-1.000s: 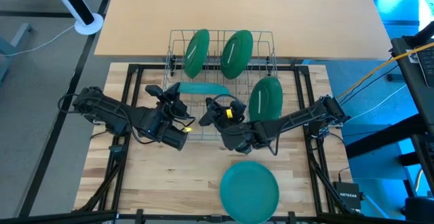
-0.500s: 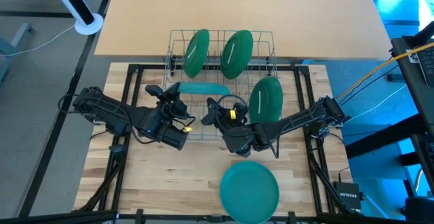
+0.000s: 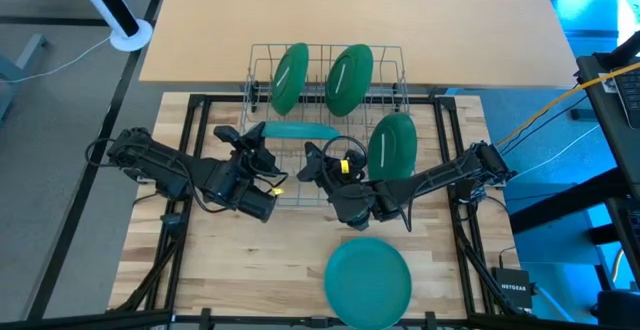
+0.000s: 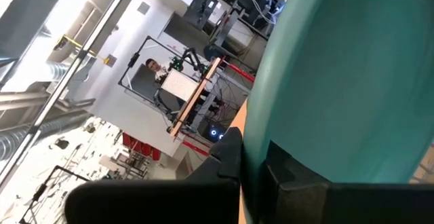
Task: Sort dishes
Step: Put the top light green plate in the dish rack
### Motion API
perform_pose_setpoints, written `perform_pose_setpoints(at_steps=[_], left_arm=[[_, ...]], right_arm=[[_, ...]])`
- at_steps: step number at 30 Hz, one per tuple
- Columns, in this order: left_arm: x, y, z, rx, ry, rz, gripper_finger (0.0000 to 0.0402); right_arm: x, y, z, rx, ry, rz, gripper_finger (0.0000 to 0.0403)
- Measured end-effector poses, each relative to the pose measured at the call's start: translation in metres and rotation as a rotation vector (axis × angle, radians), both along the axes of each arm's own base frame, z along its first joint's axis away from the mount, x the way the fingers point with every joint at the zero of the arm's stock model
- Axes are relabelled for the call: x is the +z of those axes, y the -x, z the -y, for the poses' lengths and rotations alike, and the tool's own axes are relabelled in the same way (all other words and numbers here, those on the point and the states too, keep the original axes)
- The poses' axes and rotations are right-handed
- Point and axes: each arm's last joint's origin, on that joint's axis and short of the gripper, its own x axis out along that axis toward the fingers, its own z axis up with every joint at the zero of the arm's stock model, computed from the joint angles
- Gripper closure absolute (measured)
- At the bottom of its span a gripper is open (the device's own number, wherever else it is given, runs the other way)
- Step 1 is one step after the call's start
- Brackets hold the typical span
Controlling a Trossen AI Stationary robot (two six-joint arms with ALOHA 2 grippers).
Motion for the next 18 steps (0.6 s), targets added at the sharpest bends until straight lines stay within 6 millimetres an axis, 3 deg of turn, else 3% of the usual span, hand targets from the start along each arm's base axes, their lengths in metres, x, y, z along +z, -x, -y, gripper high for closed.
perform_pose_setpoints(at_steps=[18], left_arm=[[-0.0001, 0.0004, 0.0023, -0.008, 0.001, 0.004, 0.0401]], right_arm=[[0.0074, -0.0003, -0.0002, 0.008, -0.034, 0.093, 0.0347]])
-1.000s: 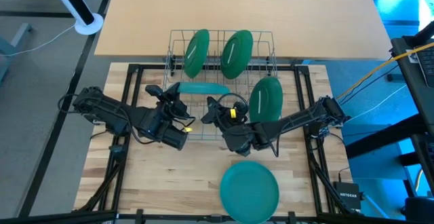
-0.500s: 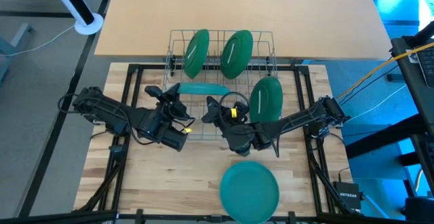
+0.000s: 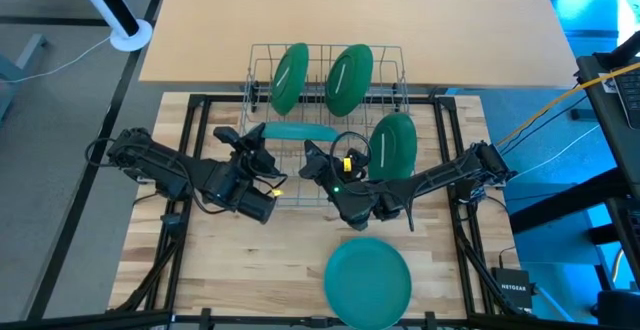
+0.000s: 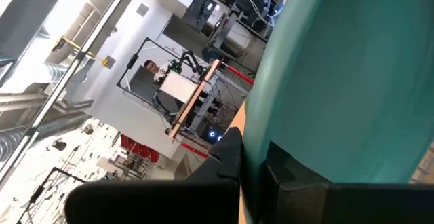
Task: Sort dishes
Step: Put the top light green plate in the dish rack
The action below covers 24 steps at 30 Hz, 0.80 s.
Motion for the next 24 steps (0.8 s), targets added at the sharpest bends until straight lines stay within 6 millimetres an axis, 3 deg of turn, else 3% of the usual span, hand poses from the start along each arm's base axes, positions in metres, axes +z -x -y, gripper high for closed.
perform_pose_setpoints(at_steps=[24], left_arm=[[0.0, 0.0009, 0.0014, -0.006, -0.006, -0.017, 0.0401]], right_arm=[[0.0, -0.0002, -0.0002, 0.012, 0.004, -0.006, 0.0347]])
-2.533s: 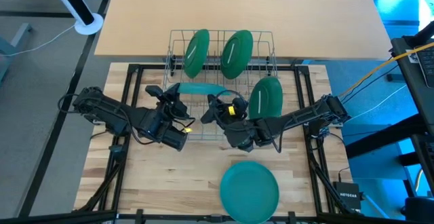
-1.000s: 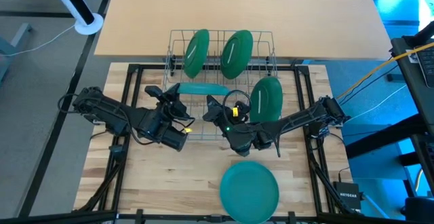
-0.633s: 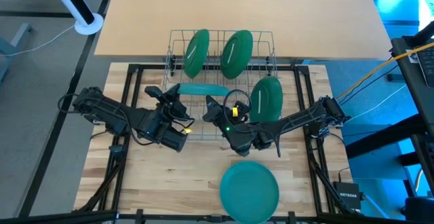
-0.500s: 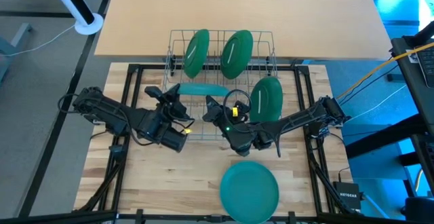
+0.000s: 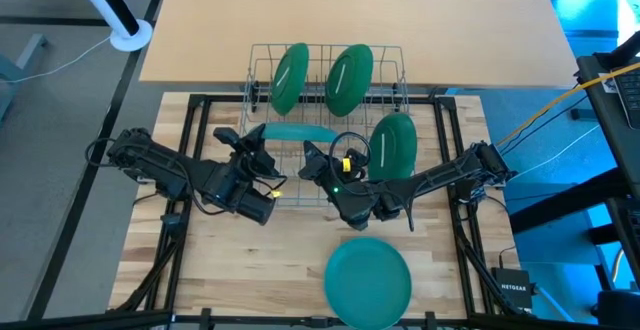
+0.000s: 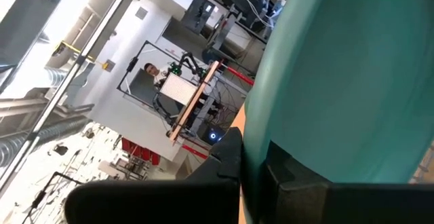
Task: Sort dishes
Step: Put the top light green plate in the dish rack
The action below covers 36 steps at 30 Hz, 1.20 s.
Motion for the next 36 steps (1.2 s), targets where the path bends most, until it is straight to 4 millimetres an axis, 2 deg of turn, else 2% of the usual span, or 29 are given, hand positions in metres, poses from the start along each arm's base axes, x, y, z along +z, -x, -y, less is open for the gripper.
perform_pose_setpoints(at_steps=[11, 22, 26, 31, 36], left_arm=[[0.004, 0.001, -0.005, 0.018, -0.016, -0.042, 0.0401], [0.035, 0.002, -0.016, 0.054, -0.028, -0.077, 0.0401], [0.054, 0.013, -0.017, 0.045, -0.02, -0.055, 0.0401], [0.078, 0.044, -0.024, 0.029, 0.013, 0.036, 0.0401], [0.08, 0.067, -0.023, -0.015, 0.05, 0.134, 0.0401]], right_arm=[[0.0, 0.0, 0.0, -0.001, 0.0, 0.0, 0.0347], [-0.001, 0.0, 0.0, -0.001, 0.006, -0.015, 0.0347], [-0.003, 0.0, 0.0, -0.011, 0.02, -0.044, 0.0347], [-0.001, 0.001, -0.003, -0.004, 0.018, -0.035, 0.0347], [0.003, 0.002, -0.006, 0.006, -0.001, 0.02, 0.0347]])
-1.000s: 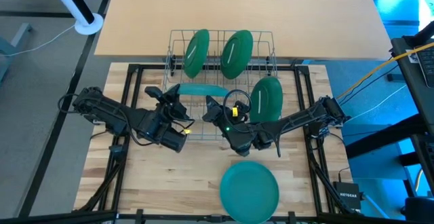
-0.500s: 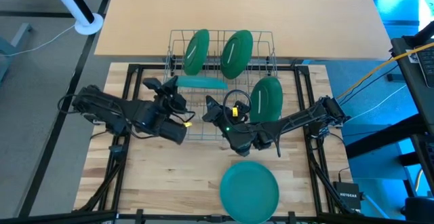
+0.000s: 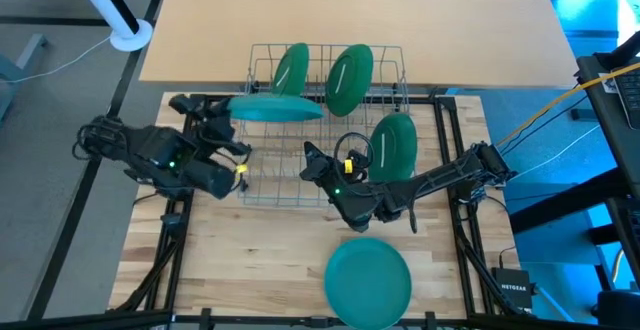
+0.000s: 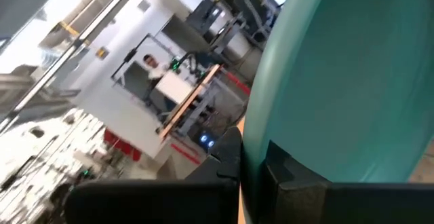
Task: Sort dishes
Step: Put the top light green plate in the dish rack
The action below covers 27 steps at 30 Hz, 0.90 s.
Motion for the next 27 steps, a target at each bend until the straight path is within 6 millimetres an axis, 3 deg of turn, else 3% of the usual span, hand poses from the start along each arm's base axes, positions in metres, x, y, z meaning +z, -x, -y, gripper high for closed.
perform_pose_setpoints(at_steps=[6, 11, 27], left_arm=[[-0.029, -0.001, 0.01, -0.046, -0.012, -0.039, 0.0402], [-0.046, -0.004, 0.008, -0.028, -0.017, -0.05, 0.0401], [-0.047, -0.006, 0.003, -0.003, -0.007, -0.025, 0.0402]], right_arm=[[0.003, -0.001, 0.004, -0.004, -0.013, 0.035, 0.0347], [0.003, -0.003, 0.01, 0.003, -0.012, 0.038, 0.0347], [0.003, -0.006, 0.007, 0.12, -0.004, 0.042, 0.0347]])
